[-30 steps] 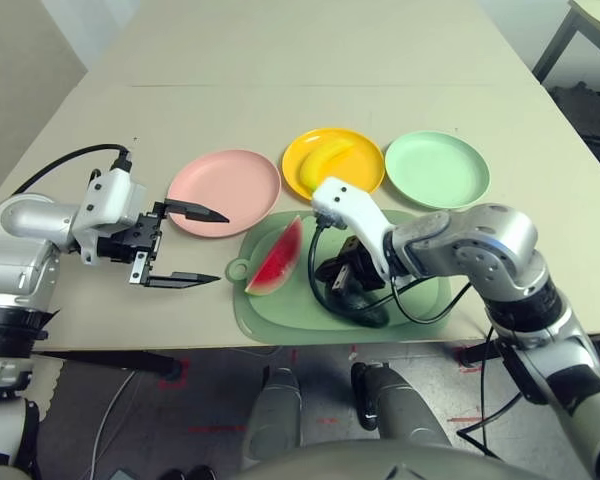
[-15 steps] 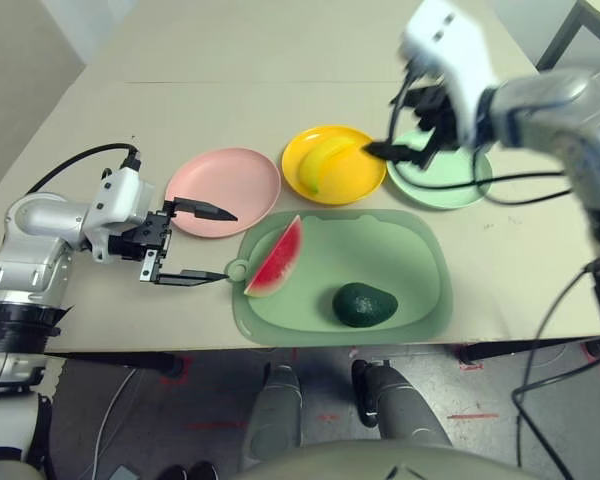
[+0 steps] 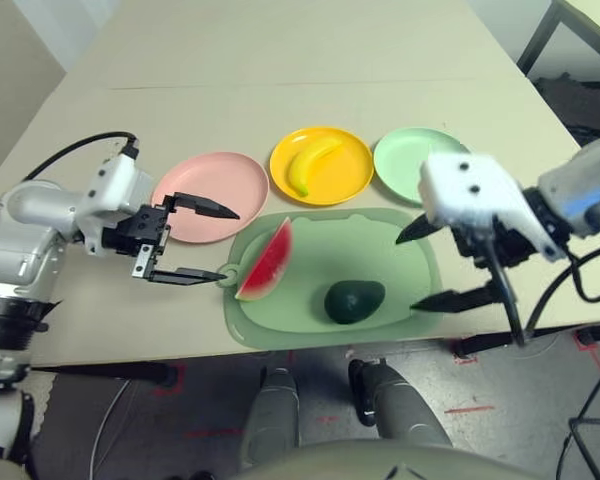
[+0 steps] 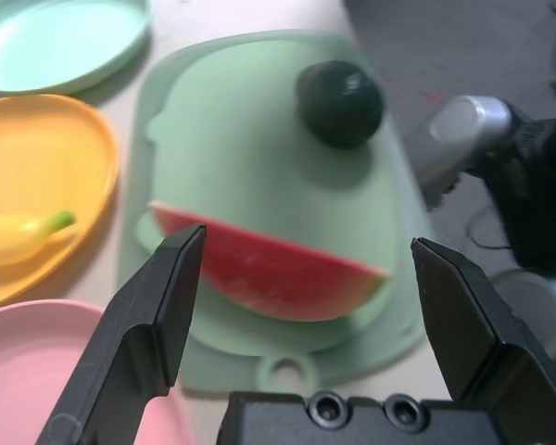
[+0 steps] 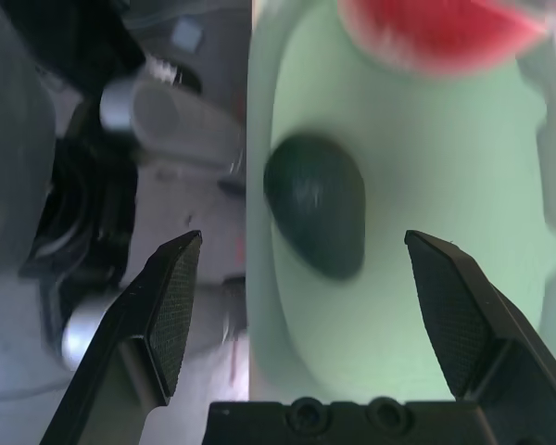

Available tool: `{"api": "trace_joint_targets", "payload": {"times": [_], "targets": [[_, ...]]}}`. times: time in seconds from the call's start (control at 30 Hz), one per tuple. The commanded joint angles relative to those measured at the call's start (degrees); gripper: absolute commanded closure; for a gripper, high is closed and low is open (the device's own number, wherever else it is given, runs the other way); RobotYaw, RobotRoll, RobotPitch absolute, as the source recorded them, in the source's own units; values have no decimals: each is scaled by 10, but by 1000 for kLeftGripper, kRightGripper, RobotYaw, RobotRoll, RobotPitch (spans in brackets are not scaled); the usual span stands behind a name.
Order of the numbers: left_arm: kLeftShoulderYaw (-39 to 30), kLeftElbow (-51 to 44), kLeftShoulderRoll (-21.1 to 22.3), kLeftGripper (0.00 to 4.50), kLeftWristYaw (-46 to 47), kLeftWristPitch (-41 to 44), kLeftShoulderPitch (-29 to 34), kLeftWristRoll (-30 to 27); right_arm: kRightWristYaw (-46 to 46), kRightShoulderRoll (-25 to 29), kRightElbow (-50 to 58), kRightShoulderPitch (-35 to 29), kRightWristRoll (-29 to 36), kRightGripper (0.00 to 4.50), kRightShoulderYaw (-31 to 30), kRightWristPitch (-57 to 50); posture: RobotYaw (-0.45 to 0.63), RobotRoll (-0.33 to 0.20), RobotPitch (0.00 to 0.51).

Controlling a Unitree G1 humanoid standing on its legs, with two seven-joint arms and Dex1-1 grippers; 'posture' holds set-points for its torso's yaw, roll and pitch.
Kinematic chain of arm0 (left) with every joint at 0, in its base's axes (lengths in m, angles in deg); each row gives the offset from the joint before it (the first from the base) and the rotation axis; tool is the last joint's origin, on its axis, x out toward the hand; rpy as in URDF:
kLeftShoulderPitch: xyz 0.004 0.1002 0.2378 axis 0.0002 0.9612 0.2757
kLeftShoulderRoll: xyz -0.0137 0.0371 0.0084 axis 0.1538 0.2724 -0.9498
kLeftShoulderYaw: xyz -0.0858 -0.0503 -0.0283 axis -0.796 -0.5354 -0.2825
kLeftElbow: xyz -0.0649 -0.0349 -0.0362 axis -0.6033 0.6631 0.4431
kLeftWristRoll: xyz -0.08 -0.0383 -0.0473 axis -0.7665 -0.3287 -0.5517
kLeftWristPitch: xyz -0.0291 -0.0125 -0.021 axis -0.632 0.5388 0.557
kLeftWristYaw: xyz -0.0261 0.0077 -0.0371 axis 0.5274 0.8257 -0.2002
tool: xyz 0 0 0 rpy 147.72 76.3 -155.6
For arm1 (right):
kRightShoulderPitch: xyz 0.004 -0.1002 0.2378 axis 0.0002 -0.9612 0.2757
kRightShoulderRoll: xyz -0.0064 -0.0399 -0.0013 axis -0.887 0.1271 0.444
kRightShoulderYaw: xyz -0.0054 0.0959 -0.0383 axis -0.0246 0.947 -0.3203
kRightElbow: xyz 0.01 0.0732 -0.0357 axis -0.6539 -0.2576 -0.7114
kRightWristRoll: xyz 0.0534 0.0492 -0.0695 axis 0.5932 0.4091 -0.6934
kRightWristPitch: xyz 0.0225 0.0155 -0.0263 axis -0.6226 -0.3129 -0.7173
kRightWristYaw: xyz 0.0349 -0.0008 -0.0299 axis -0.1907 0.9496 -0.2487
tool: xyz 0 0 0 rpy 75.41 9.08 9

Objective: Place the fruits into color-matched plates.

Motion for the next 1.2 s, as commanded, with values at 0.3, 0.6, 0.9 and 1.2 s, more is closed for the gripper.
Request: {"api": "trace_joint_targets", "payload": {"times": [0.3,0.6,0.9,1.2], "targets": [[-48,-48,2,0,-4,38,34,11,46,-63,-25,-55,-97,60,-67,63,43,0,204],[-51,-43,-12,0,-4,40,23,24,40,-72,-17,-79,-128,60,-89,76,38,0,199],[-42,-34,-5,0,-4,38,7,21,31,-76,-12,-99,-142,60,-107,86,38,0,206],[-44,-41,-4,0,-4,42,4,19,37,-90,-23,-99,-178,60,-129,95,47,0,201]]}}
